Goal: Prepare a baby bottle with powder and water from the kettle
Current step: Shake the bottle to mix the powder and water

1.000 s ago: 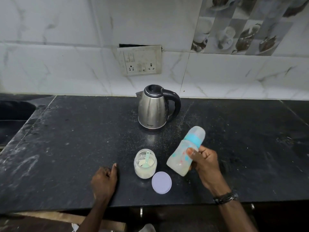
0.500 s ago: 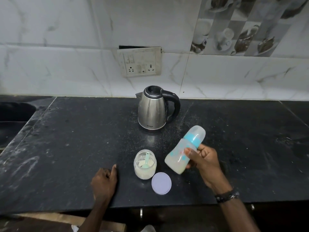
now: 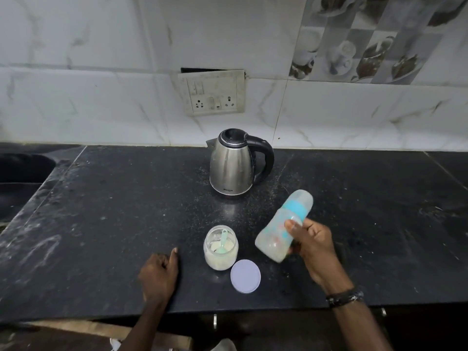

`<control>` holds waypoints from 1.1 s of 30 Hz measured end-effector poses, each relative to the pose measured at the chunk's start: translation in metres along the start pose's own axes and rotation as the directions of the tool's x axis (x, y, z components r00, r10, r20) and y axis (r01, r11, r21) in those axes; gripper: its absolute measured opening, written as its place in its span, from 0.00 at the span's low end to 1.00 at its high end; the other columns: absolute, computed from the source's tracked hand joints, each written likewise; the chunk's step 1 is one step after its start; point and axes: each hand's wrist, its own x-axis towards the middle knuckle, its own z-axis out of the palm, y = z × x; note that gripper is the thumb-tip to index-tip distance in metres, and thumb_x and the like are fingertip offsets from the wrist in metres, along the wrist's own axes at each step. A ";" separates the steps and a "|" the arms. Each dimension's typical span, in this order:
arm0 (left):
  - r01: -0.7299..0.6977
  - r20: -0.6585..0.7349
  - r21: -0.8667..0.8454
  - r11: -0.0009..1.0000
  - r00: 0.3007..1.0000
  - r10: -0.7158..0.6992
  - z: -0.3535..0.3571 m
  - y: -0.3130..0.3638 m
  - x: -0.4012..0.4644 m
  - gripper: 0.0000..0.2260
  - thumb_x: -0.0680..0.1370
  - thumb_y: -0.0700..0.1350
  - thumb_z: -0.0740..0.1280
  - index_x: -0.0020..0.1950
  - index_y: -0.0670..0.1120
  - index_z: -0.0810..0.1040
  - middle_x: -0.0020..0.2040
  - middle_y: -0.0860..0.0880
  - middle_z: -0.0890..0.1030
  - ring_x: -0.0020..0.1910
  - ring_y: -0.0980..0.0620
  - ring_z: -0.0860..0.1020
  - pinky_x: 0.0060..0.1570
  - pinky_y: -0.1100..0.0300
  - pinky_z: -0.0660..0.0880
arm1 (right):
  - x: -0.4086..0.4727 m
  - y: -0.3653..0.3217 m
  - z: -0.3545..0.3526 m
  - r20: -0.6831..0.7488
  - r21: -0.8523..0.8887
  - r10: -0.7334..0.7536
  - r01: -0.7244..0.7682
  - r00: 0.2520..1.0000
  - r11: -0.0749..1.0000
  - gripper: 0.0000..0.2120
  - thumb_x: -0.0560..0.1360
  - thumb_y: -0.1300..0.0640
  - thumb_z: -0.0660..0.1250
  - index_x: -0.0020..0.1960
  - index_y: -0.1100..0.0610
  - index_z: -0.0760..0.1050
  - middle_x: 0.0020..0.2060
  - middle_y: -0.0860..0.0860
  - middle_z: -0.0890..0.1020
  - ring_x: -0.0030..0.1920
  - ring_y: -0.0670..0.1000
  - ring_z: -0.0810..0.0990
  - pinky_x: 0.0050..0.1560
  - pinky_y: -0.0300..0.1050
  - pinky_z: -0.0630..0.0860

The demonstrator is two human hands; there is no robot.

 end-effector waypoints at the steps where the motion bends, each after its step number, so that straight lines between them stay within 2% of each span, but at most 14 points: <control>1: 0.004 0.003 -0.001 1.000 1.000 -0.004 0.000 0.000 0.000 0.23 0.79 0.50 0.72 0.27 0.44 0.70 0.27 0.48 0.74 0.28 0.48 0.73 0.33 0.54 0.68 | -0.002 0.000 0.000 0.005 0.017 -0.014 0.014 1.000 1.000 0.33 0.53 0.36 0.81 0.46 0.60 0.84 0.40 0.57 0.86 0.37 0.53 0.84 0.35 0.46 0.80; 4: -0.010 0.004 0.006 1.000 1.000 0.010 0.002 0.000 0.000 0.23 0.79 0.49 0.72 0.27 0.44 0.70 0.27 0.48 0.74 0.28 0.47 0.73 0.33 0.55 0.67 | 0.003 -0.004 -0.003 -0.134 0.183 0.000 0.025 0.991 0.983 0.26 0.59 0.40 0.77 0.48 0.58 0.82 0.40 0.52 0.86 0.39 0.52 0.83 0.34 0.42 0.80; 8: 0.006 0.010 0.026 1.000 1.000 -0.007 0.000 0.003 0.001 0.24 0.79 0.51 0.72 0.26 0.45 0.69 0.26 0.48 0.73 0.27 0.48 0.73 0.33 0.56 0.65 | -0.001 -0.002 0.006 0.014 -0.061 -0.013 0.014 1.000 0.998 0.29 0.56 0.41 0.79 0.48 0.60 0.82 0.38 0.56 0.86 0.34 0.49 0.83 0.28 0.39 0.77; 10: -0.010 0.007 0.023 1.000 1.000 0.010 0.000 0.003 0.001 0.24 0.79 0.50 0.72 0.26 0.44 0.69 0.26 0.48 0.73 0.27 0.48 0.72 0.33 0.55 0.65 | 0.000 -0.004 0.004 -0.027 0.017 -0.050 0.051 0.998 0.999 0.29 0.57 0.40 0.80 0.48 0.60 0.82 0.39 0.55 0.86 0.36 0.50 0.83 0.31 0.41 0.78; 13: -0.014 0.004 0.025 1.000 1.000 0.014 0.002 0.001 0.000 0.24 0.79 0.49 0.73 0.26 0.43 0.70 0.26 0.48 0.73 0.27 0.47 0.73 0.32 0.55 0.66 | 0.007 -0.004 -0.002 -0.149 0.132 0.029 -0.010 0.988 0.991 0.23 0.63 0.42 0.78 0.48 0.58 0.82 0.39 0.52 0.86 0.37 0.51 0.82 0.32 0.41 0.79; 16: 0.003 0.004 0.016 1.000 1.000 -0.003 0.000 0.002 0.001 0.23 0.78 0.50 0.73 0.27 0.43 0.70 0.26 0.48 0.74 0.27 0.47 0.74 0.32 0.52 0.71 | -0.001 0.000 0.003 0.034 -0.053 0.038 -0.036 0.999 0.998 0.29 0.55 0.37 0.80 0.45 0.57 0.85 0.41 0.57 0.87 0.38 0.53 0.84 0.33 0.44 0.80; 17: 0.007 0.004 0.009 1.000 1.000 -0.007 0.000 0.003 0.001 0.23 0.78 0.50 0.73 0.27 0.43 0.71 0.26 0.48 0.74 0.27 0.47 0.74 0.32 0.52 0.72 | -0.002 0.000 0.003 0.033 -0.049 0.016 -0.014 0.999 0.999 0.27 0.57 0.38 0.80 0.46 0.57 0.85 0.41 0.57 0.87 0.38 0.53 0.84 0.34 0.45 0.80; 20: 0.000 0.009 -0.001 1.000 1.000 0.000 0.000 0.003 0.000 0.23 0.79 0.50 0.72 0.27 0.43 0.70 0.26 0.47 0.74 0.27 0.47 0.74 0.32 0.52 0.72 | 0.002 -0.004 -0.003 -0.113 0.154 0.041 -0.023 0.993 0.988 0.20 0.64 0.44 0.74 0.47 0.59 0.82 0.38 0.52 0.86 0.36 0.50 0.82 0.30 0.39 0.78; 23: -0.002 0.011 0.006 1.000 1.000 0.001 0.000 0.002 0.000 0.24 0.79 0.50 0.72 0.27 0.43 0.70 0.26 0.47 0.74 0.26 0.47 0.73 0.32 0.52 0.71 | 0.002 0.000 -0.001 -0.033 0.016 0.037 -0.037 0.999 0.999 0.34 0.54 0.34 0.79 0.47 0.60 0.83 0.39 0.55 0.86 0.35 0.50 0.83 0.29 0.40 0.78; 24: 0.002 0.012 0.006 1.000 1.000 -0.002 -0.001 0.003 0.001 0.24 0.79 0.50 0.72 0.27 0.43 0.69 0.26 0.47 0.74 0.26 0.47 0.73 0.32 0.53 0.70 | -0.001 0.001 0.000 -0.001 -0.016 0.014 -0.014 1.000 1.000 0.34 0.53 0.34 0.79 0.47 0.60 0.84 0.39 0.56 0.86 0.35 0.51 0.83 0.30 0.42 0.79; 27: -0.004 0.021 0.014 1.000 1.000 0.003 0.000 0.002 0.001 0.24 0.79 0.50 0.72 0.26 0.44 0.69 0.25 0.47 0.73 0.26 0.47 0.73 0.31 0.55 0.68 | 0.002 -0.006 -0.004 -0.094 0.142 0.011 0.002 0.996 0.990 0.22 0.62 0.43 0.77 0.46 0.59 0.83 0.40 0.53 0.86 0.38 0.50 0.84 0.34 0.42 0.80; 29: 0.009 0.021 0.007 1.000 1.000 -0.009 0.000 0.002 0.000 0.24 0.79 0.50 0.72 0.26 0.44 0.70 0.25 0.47 0.74 0.26 0.47 0.73 0.31 0.54 0.69 | 0.007 -0.005 -0.007 -0.170 0.193 0.048 -0.015 0.984 0.981 0.20 0.65 0.44 0.74 0.48 0.58 0.81 0.39 0.51 0.86 0.38 0.50 0.82 0.30 0.39 0.78; 31: 0.015 0.011 0.005 1.000 1.000 -0.015 -0.001 0.005 -0.001 0.24 0.79 0.50 0.72 0.27 0.43 0.70 0.26 0.47 0.74 0.26 0.47 0.74 0.32 0.53 0.71 | 0.004 -0.001 -0.006 -0.071 0.058 0.043 -0.039 0.997 0.998 0.29 0.59 0.38 0.78 0.48 0.60 0.83 0.40 0.54 0.86 0.37 0.51 0.83 0.31 0.41 0.79; 33: 0.032 0.007 0.000 0.999 0.999 -0.032 -0.004 0.008 -0.001 0.23 0.79 0.50 0.73 0.27 0.43 0.71 0.26 0.47 0.74 0.27 0.47 0.74 0.32 0.53 0.71 | -0.001 -0.004 -0.003 -0.016 0.021 0.021 -0.021 1.000 1.000 0.30 0.56 0.38 0.80 0.47 0.59 0.84 0.42 0.56 0.86 0.39 0.52 0.85 0.36 0.46 0.81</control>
